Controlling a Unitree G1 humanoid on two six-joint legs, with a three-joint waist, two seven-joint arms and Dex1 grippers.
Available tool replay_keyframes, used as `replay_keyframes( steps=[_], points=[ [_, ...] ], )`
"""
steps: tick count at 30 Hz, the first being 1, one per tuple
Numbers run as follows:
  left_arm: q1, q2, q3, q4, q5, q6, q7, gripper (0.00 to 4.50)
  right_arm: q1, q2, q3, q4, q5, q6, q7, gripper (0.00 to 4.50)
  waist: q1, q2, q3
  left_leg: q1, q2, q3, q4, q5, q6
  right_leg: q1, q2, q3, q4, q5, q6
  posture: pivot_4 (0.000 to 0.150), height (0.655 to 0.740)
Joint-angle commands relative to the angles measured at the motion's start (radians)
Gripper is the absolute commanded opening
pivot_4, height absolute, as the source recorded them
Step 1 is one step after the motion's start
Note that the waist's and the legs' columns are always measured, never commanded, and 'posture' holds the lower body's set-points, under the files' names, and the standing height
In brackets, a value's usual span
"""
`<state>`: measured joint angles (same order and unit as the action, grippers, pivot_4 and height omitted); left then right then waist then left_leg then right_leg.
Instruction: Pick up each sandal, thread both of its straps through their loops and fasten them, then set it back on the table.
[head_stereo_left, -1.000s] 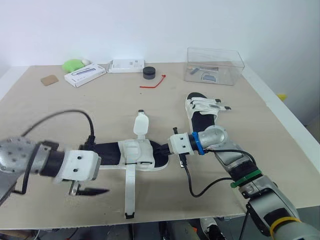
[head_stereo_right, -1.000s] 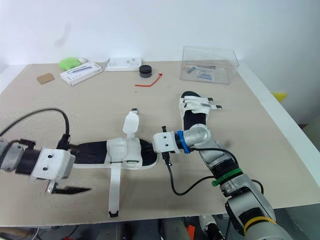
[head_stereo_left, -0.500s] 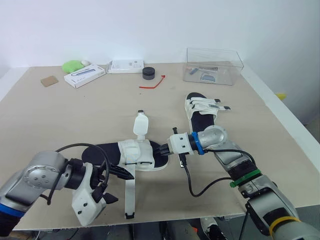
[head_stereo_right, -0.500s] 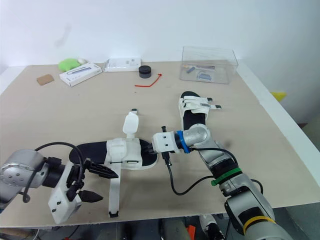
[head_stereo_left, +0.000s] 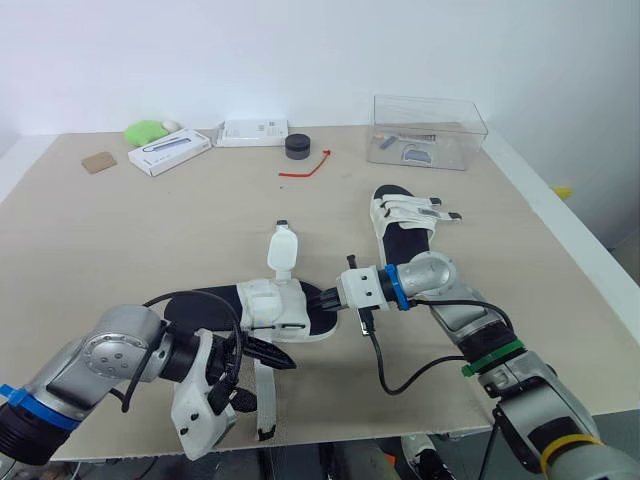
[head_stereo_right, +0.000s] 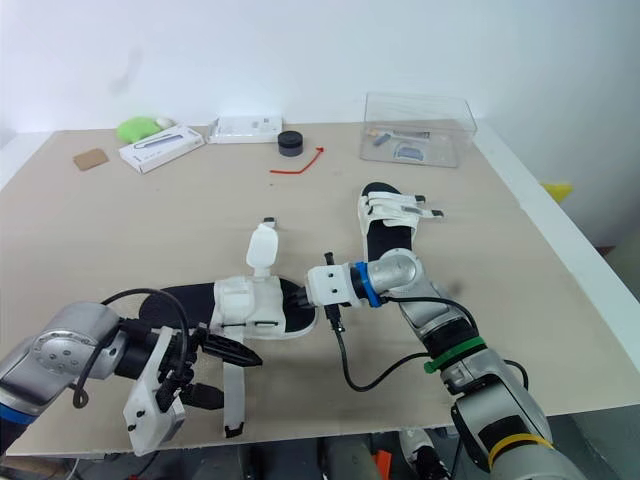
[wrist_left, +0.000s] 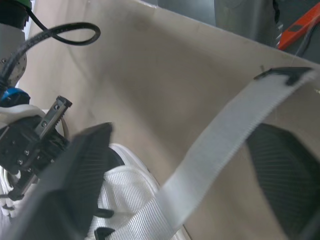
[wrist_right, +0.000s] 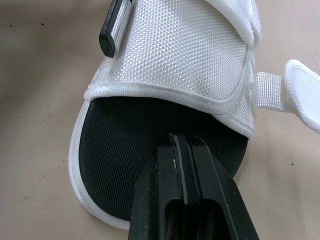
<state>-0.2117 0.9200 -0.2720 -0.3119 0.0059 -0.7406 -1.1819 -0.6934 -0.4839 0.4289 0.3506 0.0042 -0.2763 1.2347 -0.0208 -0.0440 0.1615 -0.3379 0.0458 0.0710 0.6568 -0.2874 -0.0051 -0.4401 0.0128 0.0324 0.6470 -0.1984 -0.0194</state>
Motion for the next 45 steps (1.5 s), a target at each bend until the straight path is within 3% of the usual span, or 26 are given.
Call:
replay_keyframes(
  steps=[1,5,6,7,13,19,24,26,33,37,42,43,45],
  points=[
    [-0.006,0.012,-0.004,-0.023,-0.032,0.03,0.012,2.31,0.026,-0.032,0.024,0.038,-0.068,0.03,0.007,0.0,0.0,0.0,0.0,0.0,0.0,0.0,0.0,0.0,0.0,0.0,0.0,0.0,0.0,0.0,0.0,0.15,0.74],
    [0.002,0.013,-0.004,-0.009,-0.022,0.057,0.013,0.6,0.024,-0.033,0.026,0.039,-0.069,0.029,0.008,0.0,0.0,0.0,0.0,0.0,0.0,0.0,0.0,0.0,0.0,0.0,0.0,0.0,0.0,0.0,0.0,0.15,0.74],
    [0.006,0.011,-0.004,-0.006,-0.025,0.065,0.014,0.6,0.024,-0.033,0.026,0.038,-0.07,0.029,0.008,0.0,0.0,0.0,0.0,0.0,0.0,0.0,0.0,0.0,0.0,0.0,0.001,0.0,0.0,0.0,0.0,0.15,0.74],
    [0.009,0.007,-0.005,-0.002,-0.027,0.072,0.016,0.04,0.023,-0.033,0.026,0.041,-0.071,0.027,0.008,0.0,0.0,0.0,0.0,0.001,0.0,0.0,0.0,0.0,0.0,0.0,0.0,0.0,0.0,0.0,0.0,0.15,0.74],
    [0.077,-0.037,0.041,-0.057,-0.201,0.372,0.085,0.04,0.021,-0.036,0.026,0.043,-0.073,0.024,0.008,0.0,0.0,0.0,0.0,0.001,0.0,0.003,0.0,0.0,0.0,0.0,0.0,0.002,0.0,0.0,0.001,0.15,0.74],
    [0.038,-0.061,0.191,-0.106,-0.626,0.904,0.211,0.04,0.027,-0.042,0.025,0.039,-0.075,0.024,0.008,0.0,0.0,0.0,0.0,0.003,0.0,0.004,0.0,0.0,0.001,-0.001,0.002,0.003,0.0,0.001,0.002,0.15,0.74],
    [-0.006,-0.107,0.283,-0.096,-0.88,1.186,0.307,0.04,0.019,-0.041,0.025,0.048,-0.077,0.022,0.008,0.0,-0.001,-0.001,0.0,0.003,-0.001,0.004,0.0,0.0,0.0,-0.001,0.003,0.004,0.0,0.001,0.004,0.15,0.74],
    [-0.016,-0.129,0.31,-0.079,-0.924,1.249,0.336,0.04,0.013,-0.039,0.024,0.054,-0.078,0.021,0.008,0.0,-0.001,-0.001,0.0,0.003,-0.001,0.004,0.0,0.0,0.0,-0.001,0.003,0.005,0.0,0.001,0.004,0.15,0.74],
    [0.003,-0.107,0.307,-0.112,-0.871,1.283,0.266,0.04,0.013,-0.044,0.022,0.054,-0.078,0.02,0.012,0.0,-0.001,-0.001,0.0,0.003,-0.002,0.005,0.0,0.0,0.0,-0.001,0.002,0.006,0.0,0.001,0.004,0.15,0.74],
    [0.006,-0.033,0.244,-0.158,-0.737,1.212,0.138,0.04,0.013,-0.047,0.022,0.057,-0.078,0.019,0.013,0.0,-0.001,-0.001,0.0,0.003,-0.003,0.005,0.0,0.0,0.0,-0.001,0.002,0.007,0.0,-0.001,0.001,0.15,0.74],
    [-0.028,0.048,0.128,-0.193,-0.467,0.959,-0.042,1.36,0.013,-0.046,0.024,0.058,-0.079,0.02,0.013,0.0,0.0,-0.001,0.0,0.002,-0.004,0.005,0.0,0.0,0.0,-0.001,0.001,0.01,-0.001,0.0,0.001,0.15,0.74],
    [-0.037,0.054,0.115,-0.188,-0.433,0.923,-0.064,1.95,0.013,-0.046,0.024,0.058,-0.078,0.02,0.013,0.0,0.0,-0.001,0.0,0.003,-0.005,0.005,0.0,0.0,0.0,-0.001,0.0,0.01,-0.001,0.0,0.002,0.15,0.74],
    [-0.066,0.064,0.08,-0.162,-0.351,0.827,-0.111,2.58,0.014,-0.045,0.026,0.06,-0.079,0.02,0.012,0.0,0.0,-0.001,0.0,0.002,-0.006,0.006,0.0,0.0,0.0,-0.001,0.0,0.011,-0.001,0.0,0.002,0.15,0.74]
  ],
)
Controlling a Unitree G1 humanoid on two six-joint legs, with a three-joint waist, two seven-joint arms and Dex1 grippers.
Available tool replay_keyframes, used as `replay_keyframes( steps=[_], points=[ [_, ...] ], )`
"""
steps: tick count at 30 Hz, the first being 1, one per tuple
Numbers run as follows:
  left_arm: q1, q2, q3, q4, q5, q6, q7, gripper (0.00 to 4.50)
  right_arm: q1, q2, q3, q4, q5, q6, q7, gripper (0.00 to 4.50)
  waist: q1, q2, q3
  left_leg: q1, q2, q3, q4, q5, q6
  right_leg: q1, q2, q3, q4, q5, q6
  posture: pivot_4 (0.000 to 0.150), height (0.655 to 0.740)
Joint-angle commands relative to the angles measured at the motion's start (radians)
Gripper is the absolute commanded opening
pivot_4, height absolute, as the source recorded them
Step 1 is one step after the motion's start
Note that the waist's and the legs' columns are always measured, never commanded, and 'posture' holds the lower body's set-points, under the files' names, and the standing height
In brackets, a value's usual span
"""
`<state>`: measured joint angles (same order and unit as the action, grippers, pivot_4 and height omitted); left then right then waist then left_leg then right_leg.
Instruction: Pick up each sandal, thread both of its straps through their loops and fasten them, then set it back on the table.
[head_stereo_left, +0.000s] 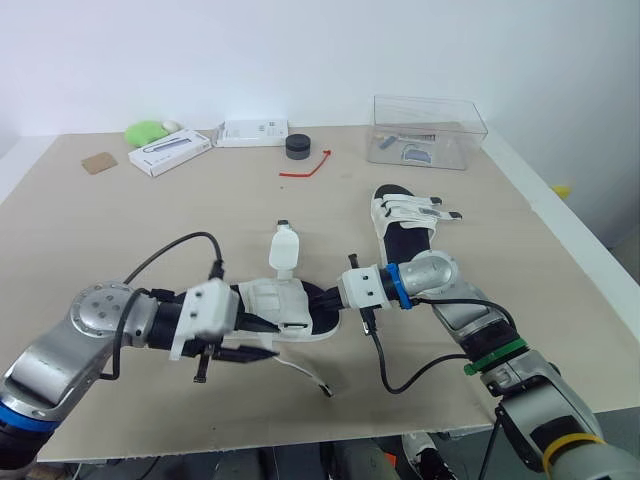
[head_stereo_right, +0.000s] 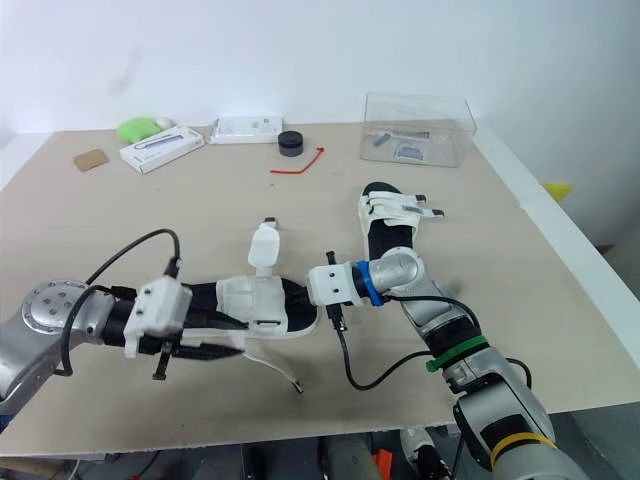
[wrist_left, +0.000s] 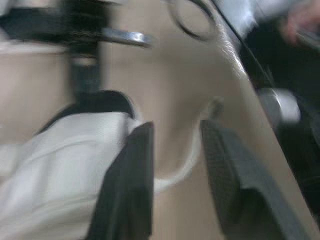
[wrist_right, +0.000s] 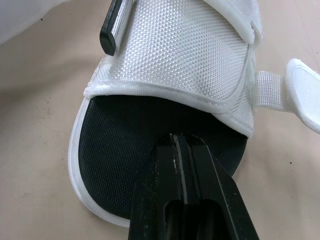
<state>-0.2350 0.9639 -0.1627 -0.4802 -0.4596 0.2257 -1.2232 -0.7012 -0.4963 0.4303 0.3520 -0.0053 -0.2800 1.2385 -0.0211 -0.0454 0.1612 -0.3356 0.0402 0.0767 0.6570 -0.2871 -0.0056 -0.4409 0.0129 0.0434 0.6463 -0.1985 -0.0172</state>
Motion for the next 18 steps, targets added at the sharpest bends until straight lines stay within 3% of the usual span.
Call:
replay_keyframes(
  steps=[1,3,5,11,18],
  points=[
    [-0.059,0.02,-0.045,0.021,0.147,-0.178,-0.09,3.07,0.023,-0.032,0.025,0.058,-0.07,0.023,0.008,0.0,0.0,0.0,0.0,0.0,-0.001,0.0,0.0,0.0,0.0,0.0,0.0,0.0,0.0,0.0,0.0,0.15,0.74],
    [-0.106,0.011,-0.087,0.06,0.213,-0.257,-0.136,3.9,0.023,-0.031,0.027,0.061,-0.073,0.021,0.006,0.0,0.0,0.0,0.0,-0.001,-0.003,0.0,0.0,0.0,0.0,0.0,0.0,0.002,0.0,0.0,0.001,0.15,0.74],
    [-0.159,-0.016,-0.13,0.093,0.252,-0.295,-0.169,4.42,0.021,-0.029,0.029,0.064,-0.076,0.018,0.003,0.0,0.0,0.0,0.0,-0.001,-0.003,0.001,0.0,0.0,0.0,0.0,0.0,0.002,0.0,0.0,0.001,0.15,0.74],
    [-0.306,-0.1,-0.242,0.196,0.336,-0.358,-0.258,4.42,0.013,-0.021,0.031,0.07,-0.076,0.02,-0.002,0.0,-0.001,-0.001,0.0,-0.003,-0.004,0.001,0.001,0.0,0.0,0.001,0.0,0.004,0.0,0.001,0.003,0.15,0.74],
    [-0.458,-0.166,-0.337,0.257,0.346,-0.358,-0.387,4.42,0.009,-0.029,0.028,0.074,-0.079,0.019,-0.004,0.0,-0.002,-0.001,0.0,-0.004,-0.005,0.001,0.004,0.0,0.001,0.001,0.0,0.004,0.0,0.002,0.004,0.15,0.74]
  ],
)
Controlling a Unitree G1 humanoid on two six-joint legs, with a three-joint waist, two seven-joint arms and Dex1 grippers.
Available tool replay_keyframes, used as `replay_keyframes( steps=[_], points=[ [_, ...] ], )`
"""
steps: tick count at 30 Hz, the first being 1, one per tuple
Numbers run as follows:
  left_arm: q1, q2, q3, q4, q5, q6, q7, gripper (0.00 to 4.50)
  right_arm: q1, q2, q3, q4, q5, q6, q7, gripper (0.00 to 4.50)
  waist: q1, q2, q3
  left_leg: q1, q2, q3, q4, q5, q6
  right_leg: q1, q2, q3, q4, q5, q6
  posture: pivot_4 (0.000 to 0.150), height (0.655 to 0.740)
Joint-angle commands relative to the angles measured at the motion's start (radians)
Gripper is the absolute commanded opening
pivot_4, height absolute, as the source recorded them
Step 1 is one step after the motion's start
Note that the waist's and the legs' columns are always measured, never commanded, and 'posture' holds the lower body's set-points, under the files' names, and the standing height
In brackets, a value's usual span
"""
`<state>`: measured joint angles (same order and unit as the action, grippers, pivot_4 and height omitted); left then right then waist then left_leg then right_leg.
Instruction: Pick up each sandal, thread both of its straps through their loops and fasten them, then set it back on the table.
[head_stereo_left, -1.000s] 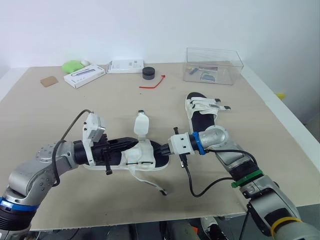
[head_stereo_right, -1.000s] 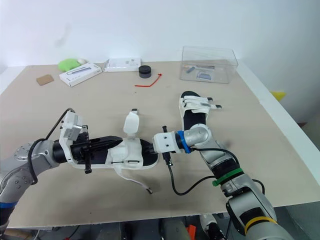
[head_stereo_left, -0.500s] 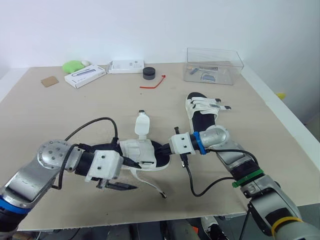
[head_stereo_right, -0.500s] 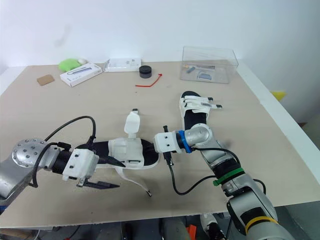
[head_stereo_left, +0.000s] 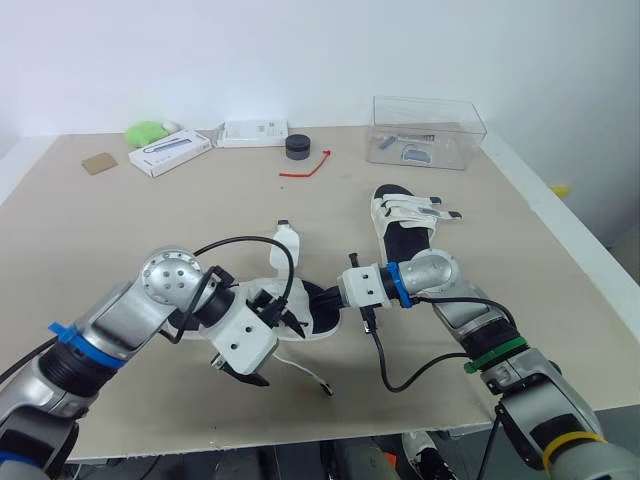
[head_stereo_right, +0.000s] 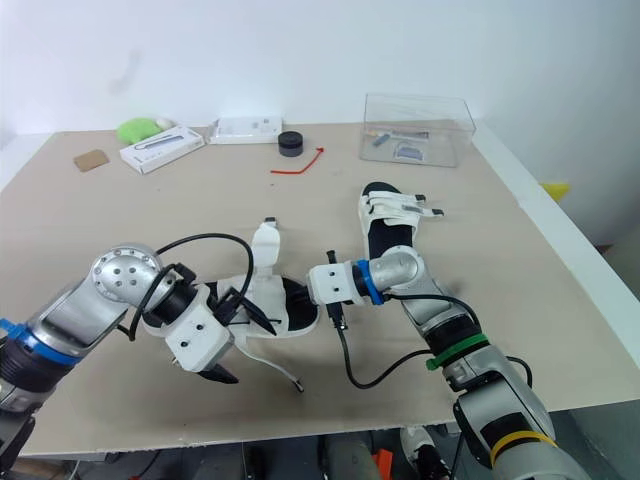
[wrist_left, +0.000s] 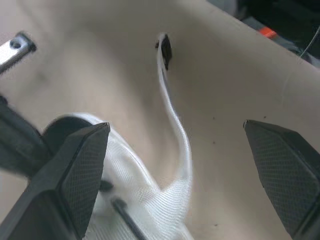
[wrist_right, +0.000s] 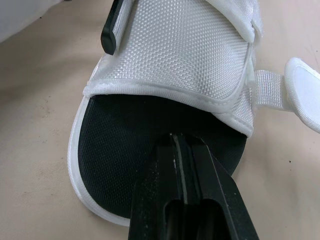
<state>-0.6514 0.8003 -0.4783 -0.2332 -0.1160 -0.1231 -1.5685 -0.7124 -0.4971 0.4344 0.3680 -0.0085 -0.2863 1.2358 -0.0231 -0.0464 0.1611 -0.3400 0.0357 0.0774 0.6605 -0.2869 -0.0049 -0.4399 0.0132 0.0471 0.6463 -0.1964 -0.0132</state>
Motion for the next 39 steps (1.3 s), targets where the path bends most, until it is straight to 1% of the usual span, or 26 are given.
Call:
replay_keyframes(
  steps=[1,5,8,13,14,16,17,18,20,21,23,24,25,29,34,39],
  points=[
    [-0.061,0.002,-0.04,0.013,-0.005,-0.011,-0.045,4.42,0.021,-0.03,0.023,0.056,-0.076,0.026,-0.003,0.0,0.0,0.0,0.0,0.0,0.0,0.0,0.0,0.0,0.0,0.0,0.0,0.0,0.0,0.0,0.0,0.15,0.74],
    [-0.129,0.001,-0.107,0.039,-0.009,-0.041,-0.046,4.42,0.029,-0.034,0.019,0.046,-0.077,0.032,-0.007,0.0,0.0,0.0,0.0,0.0,0.0,-0.001,0.002,0.0,0.0,0.0,0.0,0.0,0.0,0.001,0.001,0.15,0.74],
    [-0.159,0.023,-0.174,0.078,0.023,-0.076,-0.046,4.42,0.036,-0.037,0.018,0.037,-0.077,0.036,-0.01,0.0,-0.001,0.0,0.0,0.0,0.0,-0.001,0.004,0.0,0.001,0.0,0.0,0.002,0.0,0.001,0.002,0.15,0.74],
    [-0.163,-0.013,-0.216,0.126,0.049,-0.11,-0.046,4.42,0.044,-0.041,0.018,0.027,-0.078,0.041,-0.017,0.0,0.0,0.0,0.0,0.0,-0.001,-0.001,0.006,0.0,0.001,0.0,0.0,0.002,0.0,0.002,0.003,0.15,0.74],
    [-0.16,-0.023,-0.216,0.133,0.055,-0.113,-0.046,3.91,0.045,-0.042,0.018,0.025,-0.079,0.041,-0.018,0.0,0.0,0.0,0.0,0.0,-0.001,-0.001,0.008,-0.001,0.003,0.0,0.0,0.002,0.0,0.002,0.003,0.15,0.74],
    [-0.156,-0.046,-0.205,0.139,0.056,-0.119,-0.046,3.53,0.048,-0.044,0.019,0.023,-0.08,0.041,-0.019,0.0,0.0,0.0,0.0,0.0,-0.001,-0.001,0.01,-0.002,0.004,0.0,0.0,0.002,0.0,0.002,0.004,0.15,0.74],
    [-0.155,-0.061,-0.195,0.14,0.055,-0.12,-0.043,3.06,0.048,-0.044,0.019,0.022,-0.08,0.042,-0.02,0.0,0.0,0.0,0.0,0.0,-0.001,-0.001,0.01,-0.002,0.004,0.0,0.0,0.003,0.0,0.003,0.004,0.15,0.74],
    [-0.155,-0.072,-0.186,0.137,0.05,-0.115,-0.043,2.91,0.049,-0.045,0.018,0.021,-0.08,0.042,-0.02,0.0,0.0,0.0,0.0,0.0,-0.001,-0.001,0.01,-0.002,0.004,0.0,0.0,0.003,0.0,0.003,0.005,0.15,0.74],
    [-0.151,-0.087,-0.17,0.13,0.041,-0.095,-0.043,2.04,0.05,-0.045,0.019,0.021,-0.08,0.042,-0.019,0.0,0.0,0.0,0.0,0.0,-0.003,-0.001,0.01,-0.001,0.005,0.001,0.0,0.006,0.0,0.003,0.005,0.15,0.74],
    [-0.148,-0.09,-0.166,0.127,0.043,-0.091,-0.044,1.47,0.051,-0.045,0.019,0.019,-0.08,0.043,-0.019,0.0,0.0,0.0,0.0,0.0,-0.004,-0.001,0.01,-0.001,0.005,0.001,0.0,0.007,0.0,0.003,0.006,0.15,0.74],
    [-0.136,-0.091,-0.156,0.122,0.049,-0.084,-0.041,0.75,0.054,-0.045,0.02,0.015,-0.08,0.043,-0.02,0.0,0.0,0.0,0.0,-0.001,-0.004,-0.001,0.01,-0.002,0.006,0.001,0.0,0.008,0.0,0.003,0.007,0.15,0.74],
    [-0.128,-0.089,-0.15,0.118,0.046,-0.071,-0.037,0.19,0.054,-0.045,0.021,0.014,-0.08,0.043,-0.02,0.0,0.0,0.0,0.0,0.0,-0.004,-0.001,0.01,-0.002,0.006,0.001,0.0,0.008,0.0,0.003,0.007,0.15,0.74],
    [-0.12,-0.087,-0.143,0.114,0.045,-0.063,-0.035,0.08,0.055,-0.045,0.021,0.012,-0.08,0.044,-0.02,0.0,-0.001,0.0,0.0,0.0,-0.004,-0.001,0.01,-0.002,0.007,0.001,0.0,0.009,0.0,0.003,0.007,0.15,0.74],
    [-0.073,-0.075,-0.09,0.089,0.007,0.002,-0.009,0.08,0.057,-0.045,0.021,0.012,-0.08,0.044,-0.019,0.0,-0.001,0.0,0.0,0.0,-0.004,-0.001,0.01,-0.003,0.008,0.001,0.0,0.01,0.0,0.002,0.008,0.15,0.74],
    [-0.024,-0.092,0.003,0.05,-0.071,0.119,0.056,0.08,0.06,-0.046,0.022,0.007,-0.08,0.046,-0.016,0.0,-0.001,0.0,0.0,0.0,-0.004,-0.001,0.01,-0.003,0.008,0.0,0.0,0.009,0.0,0.002,0.008,0.15,0.74],
    [0.031,-0.123,0.164,0.015,-0.193,0.281,0.208,0.08,0.061,-0.047,0.021,0.01,-0.079,0.046,-0.016,0.0,-0.001,0.0,0.0,0.0,-0.003,-0.001,0.01,-0.003,0.008,0.0,0.0,0.009,0.0,0.002,0.008,0.15,0.74]
  ],
)
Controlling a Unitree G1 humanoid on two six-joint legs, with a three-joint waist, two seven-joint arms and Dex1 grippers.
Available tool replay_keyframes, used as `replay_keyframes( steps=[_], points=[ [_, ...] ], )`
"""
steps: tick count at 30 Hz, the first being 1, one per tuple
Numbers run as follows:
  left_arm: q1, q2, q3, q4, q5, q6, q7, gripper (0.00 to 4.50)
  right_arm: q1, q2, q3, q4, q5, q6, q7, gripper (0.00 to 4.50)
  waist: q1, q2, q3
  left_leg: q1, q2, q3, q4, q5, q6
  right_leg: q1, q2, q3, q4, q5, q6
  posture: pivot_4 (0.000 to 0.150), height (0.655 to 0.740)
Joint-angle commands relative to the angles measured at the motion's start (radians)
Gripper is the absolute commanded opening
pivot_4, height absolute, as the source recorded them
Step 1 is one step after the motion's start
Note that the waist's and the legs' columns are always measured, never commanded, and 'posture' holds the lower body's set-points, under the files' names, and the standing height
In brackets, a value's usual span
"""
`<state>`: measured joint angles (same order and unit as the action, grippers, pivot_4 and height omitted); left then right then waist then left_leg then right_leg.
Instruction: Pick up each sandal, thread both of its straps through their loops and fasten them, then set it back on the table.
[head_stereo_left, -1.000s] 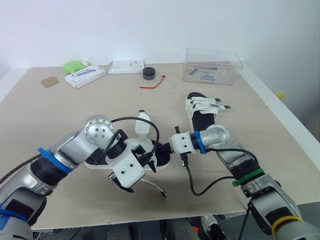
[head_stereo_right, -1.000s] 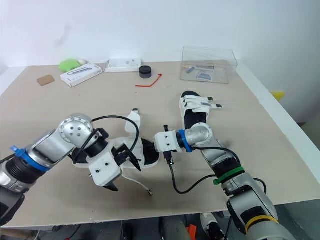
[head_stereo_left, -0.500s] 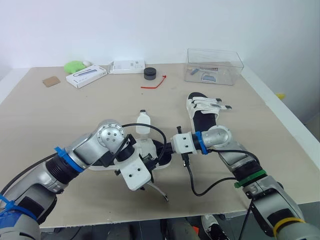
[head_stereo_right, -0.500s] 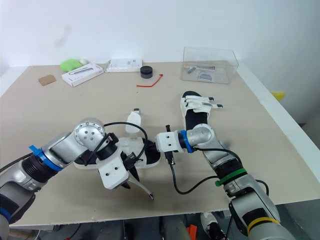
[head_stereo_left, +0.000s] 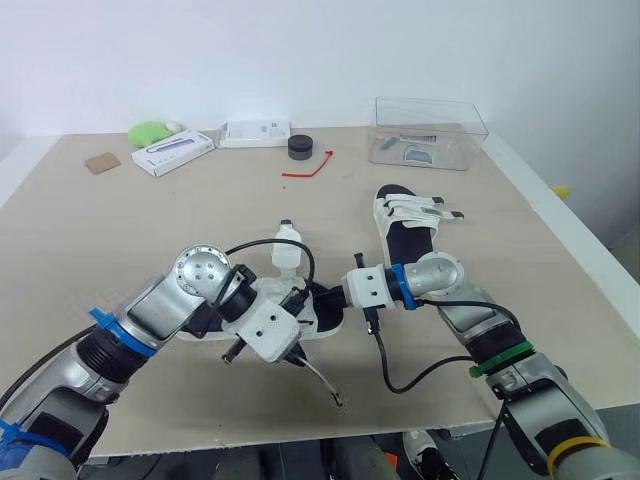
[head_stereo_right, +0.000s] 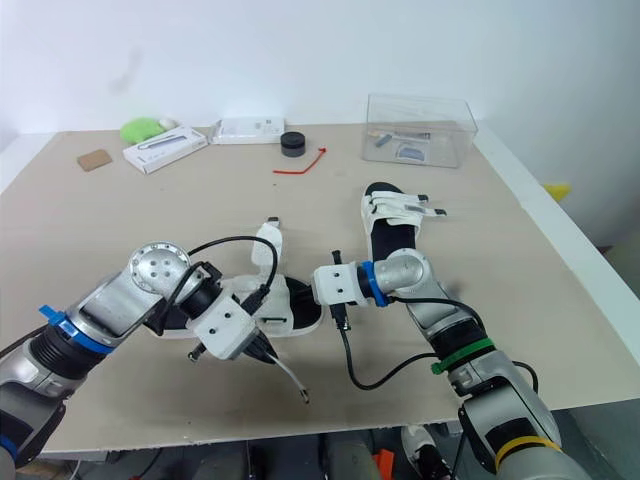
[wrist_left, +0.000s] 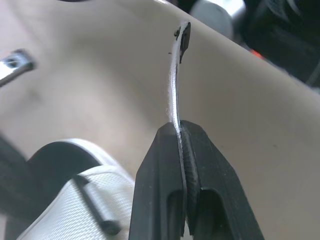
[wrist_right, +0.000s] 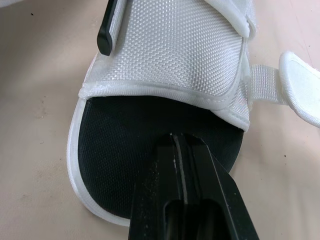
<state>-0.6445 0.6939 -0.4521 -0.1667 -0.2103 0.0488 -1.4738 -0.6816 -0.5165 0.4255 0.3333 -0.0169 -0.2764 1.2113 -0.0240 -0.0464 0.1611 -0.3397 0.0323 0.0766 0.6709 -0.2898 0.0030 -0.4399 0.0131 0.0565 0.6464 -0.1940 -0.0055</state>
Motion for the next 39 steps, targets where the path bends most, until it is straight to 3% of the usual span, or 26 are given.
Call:
replay_keyframes(
  steps=[1,7,12,18,25,39],
  points=[
    [0.037,-0.024,0.17,-0.06,-0.125,0.148,0.146,0.08,0.032,-0.029,0.029,0.044,-0.071,0.036,0.008,0.0,0.0,0.0,0.0,0.0,0.0,0.0,0.0,0.0,0.0,0.0,0.0,0.0,0.0,0.0,0.0,0.15,0.74],
    [0.136,-0.059,0.369,-0.157,-0.332,0.433,0.359,0.08,0.041,-0.033,0.028,0.031,-0.067,0.042,0.013,0.0,0.0,0.0,0.0,0.0,0.001,0.0,0.0,0.0,0.0,0.0,-0.001,0.0,0.0,0.0,0.001,0.15,0.74],
    [0.237,-0.147,0.541,-0.208,-0.525,0.648,0.601,0.08,0.037,-0.029,0.031,0.041,-0.072,0.036,0.012,0.0,0.0,-0.001,0.001,0.0,0.001,-0.001,0.0,0.0,0.0,0.0,-0.002,-0.001,0.0,0.0,0.004,0.15,0.74],
    [0.353,-0.226,0.669,-0.211,-0.661,0.759,0.794,0.08,0.024,-0.02,0.036,0.055,-0.074,0.027,0.014,0.0,0.0,-0.003,0.001,0.0,0.001,-0.001,0.0,0.0,0.0,0.0,-0.003,-0.001,0.0,0.003,0.008,0.15,0.74],
    [0.448,-0.268,0.657,-0.182,-0.658,0.738,0.847,0.08,0.015,-0.015,0.041,0.063,-0.074,0.021,0.016,0.0,0.0,-0.004,0.001,0.001,0.0,0.0,0.0,0.0,0.0,0.0,-0.003,0.0,0.0,0.0,0.003,0.15,0.74],
    [0.388,-0.311,0.684,-0.086,-0.846,0.831,0.857,0.08,0.033,-0.026,0.035,0.038,-0.07,0.03,0.015,0.0,0.0,-0.004,0.0,0.001,-0.001,0.0,0.0,0.0,-0.001,0.001,-0.003,0.0,0.0,0.0,0.003,0.15,0.74]
  ],
)
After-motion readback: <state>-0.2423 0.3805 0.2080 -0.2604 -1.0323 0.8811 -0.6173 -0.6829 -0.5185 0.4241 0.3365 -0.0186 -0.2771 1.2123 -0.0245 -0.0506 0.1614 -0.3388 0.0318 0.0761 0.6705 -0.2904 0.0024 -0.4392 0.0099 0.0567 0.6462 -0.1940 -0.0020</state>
